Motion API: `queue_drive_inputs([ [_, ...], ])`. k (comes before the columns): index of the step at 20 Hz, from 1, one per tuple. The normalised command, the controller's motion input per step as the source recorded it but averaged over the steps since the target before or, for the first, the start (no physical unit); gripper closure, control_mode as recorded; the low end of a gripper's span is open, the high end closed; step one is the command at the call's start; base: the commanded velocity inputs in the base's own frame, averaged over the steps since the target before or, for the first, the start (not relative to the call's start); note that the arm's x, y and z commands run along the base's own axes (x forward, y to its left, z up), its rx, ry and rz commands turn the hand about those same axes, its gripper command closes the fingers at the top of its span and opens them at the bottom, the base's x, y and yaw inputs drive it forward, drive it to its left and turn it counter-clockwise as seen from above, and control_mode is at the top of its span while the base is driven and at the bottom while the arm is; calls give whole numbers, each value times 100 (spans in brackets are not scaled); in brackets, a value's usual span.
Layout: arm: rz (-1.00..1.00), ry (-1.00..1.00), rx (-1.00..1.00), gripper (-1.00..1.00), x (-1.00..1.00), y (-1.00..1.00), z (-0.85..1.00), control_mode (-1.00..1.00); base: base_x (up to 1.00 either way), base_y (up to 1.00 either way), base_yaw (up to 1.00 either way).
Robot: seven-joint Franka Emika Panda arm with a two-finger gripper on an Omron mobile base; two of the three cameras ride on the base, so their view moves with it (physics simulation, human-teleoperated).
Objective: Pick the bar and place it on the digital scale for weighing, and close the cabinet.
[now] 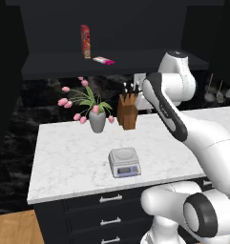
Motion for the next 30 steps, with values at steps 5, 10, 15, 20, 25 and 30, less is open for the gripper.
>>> queue_drive_inputs([
  [5, 5, -8, 0, -100, -47, 1, 1, -100, 0, 0, 0],
  [10, 8, -38, 2, -100, -60, 0, 27, -100, 0, 0, 0],
  [15, 8, -30, 2, -100, -35, 1, 60, -100, 0, 0, 0],
  [20, 5, -17, 8, -100, -8, 19, 74, -100, 0, 0, 0],
  [25, 7, -18, 3, -100, -2, 26, 76, -100, 0, 0, 0],
  [30, 10, -20, 1, -100, 0, 24, 60, -100, 0, 0, 0],
])
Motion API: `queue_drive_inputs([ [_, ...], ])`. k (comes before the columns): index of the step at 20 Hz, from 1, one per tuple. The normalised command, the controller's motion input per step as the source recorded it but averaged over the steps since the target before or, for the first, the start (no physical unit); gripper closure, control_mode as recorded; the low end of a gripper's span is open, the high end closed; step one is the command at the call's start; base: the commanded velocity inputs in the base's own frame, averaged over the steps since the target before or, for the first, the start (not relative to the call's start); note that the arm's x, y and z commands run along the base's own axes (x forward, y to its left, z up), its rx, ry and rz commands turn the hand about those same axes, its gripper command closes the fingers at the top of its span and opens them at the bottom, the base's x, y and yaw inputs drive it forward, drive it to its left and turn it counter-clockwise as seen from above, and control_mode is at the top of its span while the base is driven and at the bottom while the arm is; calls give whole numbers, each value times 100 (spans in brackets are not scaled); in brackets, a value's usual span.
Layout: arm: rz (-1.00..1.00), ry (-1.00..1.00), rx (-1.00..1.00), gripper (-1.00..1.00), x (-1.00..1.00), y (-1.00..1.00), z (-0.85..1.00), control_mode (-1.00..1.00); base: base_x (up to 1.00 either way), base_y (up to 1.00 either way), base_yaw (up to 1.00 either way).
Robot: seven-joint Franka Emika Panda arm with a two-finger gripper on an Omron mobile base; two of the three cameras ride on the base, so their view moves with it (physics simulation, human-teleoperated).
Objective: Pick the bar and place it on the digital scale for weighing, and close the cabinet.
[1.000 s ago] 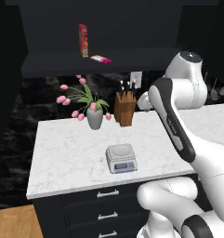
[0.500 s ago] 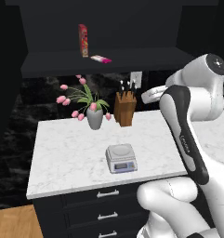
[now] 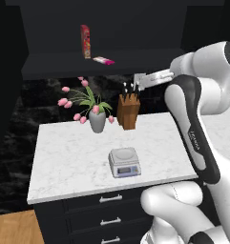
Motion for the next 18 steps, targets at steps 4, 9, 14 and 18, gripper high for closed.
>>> queue_drive_inputs([
  [4, 1, 7, -6, -100, 23, 39, 43, -100, 0, 0, 0],
  [9, 1, 8, -5, -100, 40, 24, 14, -100, 0, 0, 0],
  [14, 7, 0, 1, -100, 57, 0, -12, -100, 0, 0, 0],
  [18, 10, 0, 1, -100, 59, 0, -15, -100, 0, 0, 0],
])
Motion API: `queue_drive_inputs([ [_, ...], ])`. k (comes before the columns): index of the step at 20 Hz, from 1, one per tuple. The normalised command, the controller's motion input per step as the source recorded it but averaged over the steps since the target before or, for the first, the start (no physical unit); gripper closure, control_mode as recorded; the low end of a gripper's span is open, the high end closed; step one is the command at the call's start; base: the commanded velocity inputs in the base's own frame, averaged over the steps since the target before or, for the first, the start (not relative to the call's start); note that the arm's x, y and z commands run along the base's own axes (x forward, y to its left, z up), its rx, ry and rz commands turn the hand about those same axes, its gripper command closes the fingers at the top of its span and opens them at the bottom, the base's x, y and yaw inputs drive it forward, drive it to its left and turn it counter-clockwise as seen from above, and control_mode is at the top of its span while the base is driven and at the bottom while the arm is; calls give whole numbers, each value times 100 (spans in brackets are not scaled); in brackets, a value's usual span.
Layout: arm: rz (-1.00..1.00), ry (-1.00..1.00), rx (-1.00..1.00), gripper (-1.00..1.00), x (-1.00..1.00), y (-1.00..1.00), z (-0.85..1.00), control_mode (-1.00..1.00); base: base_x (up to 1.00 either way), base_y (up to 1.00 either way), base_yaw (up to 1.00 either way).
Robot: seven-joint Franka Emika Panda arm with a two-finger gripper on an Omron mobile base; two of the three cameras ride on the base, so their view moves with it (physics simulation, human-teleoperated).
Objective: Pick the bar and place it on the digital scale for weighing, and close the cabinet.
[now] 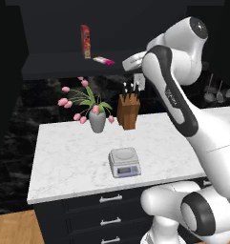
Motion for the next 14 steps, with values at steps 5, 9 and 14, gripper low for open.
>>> queue_drive_inputs([
  [5, 8, -1, 0, -100, 41, 0, -13, -100, 0, 0, 0],
  [9, 6, 0, 1, -100, 44, 0, 0, -100, 0, 0, 0],
  [14, 2, 0, 0, -100, 46, 6, 0, -100, 0, 0, 0],
])
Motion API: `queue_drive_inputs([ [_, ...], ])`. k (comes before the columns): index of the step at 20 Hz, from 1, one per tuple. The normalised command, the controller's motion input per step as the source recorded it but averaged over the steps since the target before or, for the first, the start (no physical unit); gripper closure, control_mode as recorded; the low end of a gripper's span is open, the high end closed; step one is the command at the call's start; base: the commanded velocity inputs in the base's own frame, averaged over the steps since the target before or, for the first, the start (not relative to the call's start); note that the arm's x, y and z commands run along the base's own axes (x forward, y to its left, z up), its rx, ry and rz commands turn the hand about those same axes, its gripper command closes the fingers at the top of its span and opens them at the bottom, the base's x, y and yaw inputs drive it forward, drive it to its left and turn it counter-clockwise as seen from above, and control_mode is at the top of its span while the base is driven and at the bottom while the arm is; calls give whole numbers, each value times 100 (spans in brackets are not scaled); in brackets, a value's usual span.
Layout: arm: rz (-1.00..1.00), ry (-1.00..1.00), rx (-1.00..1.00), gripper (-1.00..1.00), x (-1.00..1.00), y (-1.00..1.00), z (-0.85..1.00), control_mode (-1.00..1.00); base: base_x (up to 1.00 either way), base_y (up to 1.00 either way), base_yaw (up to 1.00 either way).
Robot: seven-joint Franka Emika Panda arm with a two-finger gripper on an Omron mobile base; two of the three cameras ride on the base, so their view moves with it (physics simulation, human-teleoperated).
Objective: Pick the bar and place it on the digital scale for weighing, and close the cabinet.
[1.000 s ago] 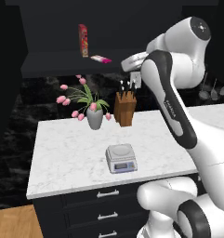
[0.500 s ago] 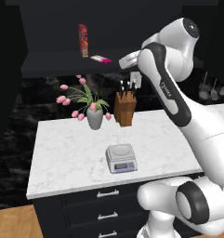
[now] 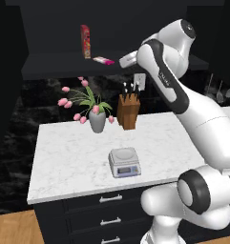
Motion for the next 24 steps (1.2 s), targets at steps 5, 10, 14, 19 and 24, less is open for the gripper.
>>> queue_drive_inputs([
  [5, -1, 0, -1, -100, 27, 27, 0, -100, 0, 0, 0],
  [10, -1, 0, 0, -100, 23, 24, -1, -100, 0, 0, 0],
  [14, 0, 0, 0, -100, 31, 0, -7, -100, 0, 0, 0],
  [19, 0, 0, 0, -100, 28, 1, -8, -100, 0, 0, 0],
  [24, 0, 1, 0, -100, 34, 8, -4, -100, 0, 0, 0],
])
